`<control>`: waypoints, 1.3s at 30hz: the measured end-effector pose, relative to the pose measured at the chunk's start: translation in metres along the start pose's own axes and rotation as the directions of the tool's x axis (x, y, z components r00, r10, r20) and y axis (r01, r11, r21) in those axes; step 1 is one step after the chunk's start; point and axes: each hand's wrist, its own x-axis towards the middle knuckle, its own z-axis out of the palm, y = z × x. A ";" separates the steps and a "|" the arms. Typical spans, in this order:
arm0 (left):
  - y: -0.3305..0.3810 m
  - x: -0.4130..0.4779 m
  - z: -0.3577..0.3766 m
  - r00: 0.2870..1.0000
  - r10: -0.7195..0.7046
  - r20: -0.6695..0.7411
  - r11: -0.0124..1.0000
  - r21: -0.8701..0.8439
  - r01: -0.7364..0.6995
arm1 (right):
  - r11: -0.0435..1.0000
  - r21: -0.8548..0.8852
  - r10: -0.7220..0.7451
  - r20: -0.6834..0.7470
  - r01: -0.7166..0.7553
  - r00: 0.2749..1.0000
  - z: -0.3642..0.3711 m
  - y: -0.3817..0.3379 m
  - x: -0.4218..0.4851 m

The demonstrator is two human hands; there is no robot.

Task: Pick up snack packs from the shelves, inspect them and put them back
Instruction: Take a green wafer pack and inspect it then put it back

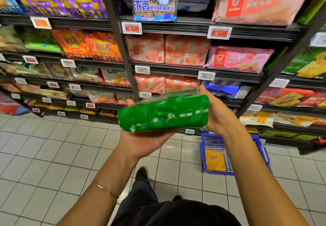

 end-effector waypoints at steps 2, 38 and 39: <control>0.001 0.001 0.001 0.972 -0.073 0.224 0.997 0.046 0.065 | 0.999 0.013 0.051 -0.043 -0.050 0.998 -0.004 -0.002 0.003; 0.244 0.107 0.317 0.347 0.639 0.686 -0.210 0.590 -0.780 | 0.391 -0.442 -0.916 -0.097 0.807 0.390 0.066 -0.321 0.102; 0.252 0.110 0.327 0.352 0.642 0.681 -0.240 0.615 -0.751 | 0.365 -0.465 -0.928 -0.108 0.807 0.357 0.068 -0.335 0.106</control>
